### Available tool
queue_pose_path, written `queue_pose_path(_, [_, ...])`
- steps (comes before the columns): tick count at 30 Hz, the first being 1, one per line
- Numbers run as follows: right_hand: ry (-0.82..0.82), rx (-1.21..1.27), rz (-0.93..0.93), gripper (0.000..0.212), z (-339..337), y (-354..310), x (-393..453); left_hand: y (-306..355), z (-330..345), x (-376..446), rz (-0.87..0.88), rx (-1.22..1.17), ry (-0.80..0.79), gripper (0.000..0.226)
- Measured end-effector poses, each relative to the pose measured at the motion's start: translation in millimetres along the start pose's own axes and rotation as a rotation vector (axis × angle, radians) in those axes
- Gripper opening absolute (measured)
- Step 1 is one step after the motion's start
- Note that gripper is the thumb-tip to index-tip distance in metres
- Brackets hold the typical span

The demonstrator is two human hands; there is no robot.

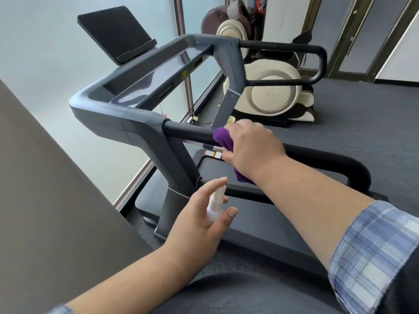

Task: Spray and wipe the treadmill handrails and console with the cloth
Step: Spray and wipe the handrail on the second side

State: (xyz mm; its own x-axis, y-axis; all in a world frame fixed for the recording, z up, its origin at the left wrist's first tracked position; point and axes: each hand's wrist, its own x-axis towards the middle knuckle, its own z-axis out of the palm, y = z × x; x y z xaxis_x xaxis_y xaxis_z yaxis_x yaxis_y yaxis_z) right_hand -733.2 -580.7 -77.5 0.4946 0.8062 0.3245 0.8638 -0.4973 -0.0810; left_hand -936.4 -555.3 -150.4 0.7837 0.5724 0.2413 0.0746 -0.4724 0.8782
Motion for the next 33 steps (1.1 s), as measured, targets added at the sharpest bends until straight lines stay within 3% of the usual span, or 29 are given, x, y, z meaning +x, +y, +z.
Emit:
queue_pose_path(11, [0.012, 0.056, 0.101, 0.043, -38, 113, -84, 60, 97, -13, 0.010, 0.020, -0.070, 0.049])
queue_pose_path(15, [0.063, 0.042, 0.079, 0.053, -36, 150, -118, 77, 129, -26, -0.009, 0.024, -0.101, 0.048])
queue_pose_path(21, [0.195, 0.566, 0.327, 0.060, -4, 214, -165, 85, 157, -53, -0.089, 0.052, -0.093, 0.047])
queue_pose_path(28, [0.090, 0.729, 0.561, 0.065, 46, 230, -208, 97, 180, -77, -0.140, 0.112, -0.110, 0.048])
queue_pose_path(33, [0.010, 0.863, 0.661, 0.056, 46, 240, -223, 101, 192, -85, -0.171, 0.108, -0.058, 0.048])
